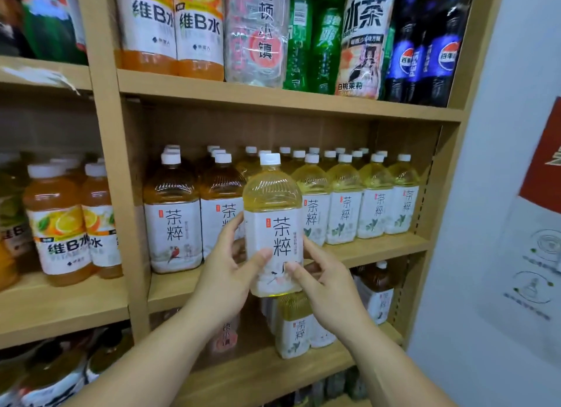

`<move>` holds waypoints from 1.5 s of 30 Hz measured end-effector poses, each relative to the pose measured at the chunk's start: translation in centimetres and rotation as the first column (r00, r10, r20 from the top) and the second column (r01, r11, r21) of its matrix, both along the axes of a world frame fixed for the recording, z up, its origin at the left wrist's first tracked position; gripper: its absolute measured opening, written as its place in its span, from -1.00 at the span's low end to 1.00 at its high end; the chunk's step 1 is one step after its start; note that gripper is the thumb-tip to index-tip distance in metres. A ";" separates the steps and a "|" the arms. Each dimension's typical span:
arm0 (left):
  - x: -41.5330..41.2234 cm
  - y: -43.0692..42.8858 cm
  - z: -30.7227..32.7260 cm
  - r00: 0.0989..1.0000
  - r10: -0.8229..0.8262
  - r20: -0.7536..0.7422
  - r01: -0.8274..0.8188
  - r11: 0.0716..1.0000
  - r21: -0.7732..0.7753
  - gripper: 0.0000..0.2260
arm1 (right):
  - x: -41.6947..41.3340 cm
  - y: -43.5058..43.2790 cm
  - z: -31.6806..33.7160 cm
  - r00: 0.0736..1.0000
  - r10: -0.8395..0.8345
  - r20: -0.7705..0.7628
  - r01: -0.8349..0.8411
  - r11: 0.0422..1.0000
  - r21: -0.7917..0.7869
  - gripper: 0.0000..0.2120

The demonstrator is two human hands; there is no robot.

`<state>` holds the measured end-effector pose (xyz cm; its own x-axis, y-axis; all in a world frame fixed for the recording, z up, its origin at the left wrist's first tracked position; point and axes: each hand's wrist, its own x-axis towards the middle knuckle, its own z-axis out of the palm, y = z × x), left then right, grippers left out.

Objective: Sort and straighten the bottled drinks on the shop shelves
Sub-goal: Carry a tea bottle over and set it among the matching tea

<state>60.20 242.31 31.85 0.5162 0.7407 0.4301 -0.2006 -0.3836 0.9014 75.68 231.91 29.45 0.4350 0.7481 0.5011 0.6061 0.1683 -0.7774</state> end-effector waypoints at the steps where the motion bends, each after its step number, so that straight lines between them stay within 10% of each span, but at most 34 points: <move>1: 0.4 0.5 -0.1 1.000 -0.003 -0.004 0.003 1.000 0.003 -0.39 | 0.4 0.4 0.0 1.000 0.000 -0.003 0.000 1.000 0.001 -0.51; 12: 4.3 4.4 -1.8 0.981 0.147 -0.123 -0.124 0.976 0.177 -0.26 | 4.1 4.1 -1.4 0.997 -0.010 -0.075 0.011 1.000 0.012 -0.51; 17: 4.2 4.7 -1.7 0.829 0.528 -0.182 -0.355 0.750 0.559 -0.20 | 4.8 5.3 -2.5 0.996 -0.073 -0.046 0.073 0.997 -0.012 -0.44; 24: 6.4 5.7 -2.1 0.684 0.717 -0.137 -0.412 0.534 0.738 -0.29 | 6.8 8.2 -1.4 0.856 -0.292 0.426 0.316 0.949 0.015 -0.41; 33: 8.4 6.7 -3.1 0.570 0.821 0.039 -0.408 0.241 0.881 -0.44 | 9.2 10.7 -1.7 0.833 -0.369 0.412 0.324 0.930 0.175 -0.62; 45: 8.2 4.4 -0.3 0.529 0.849 0.006 -0.396 0.240 0.886 -0.48 | 10.4 9.2 0.4 0.877 -0.189 0.441 0.154 0.981 0.115 -0.64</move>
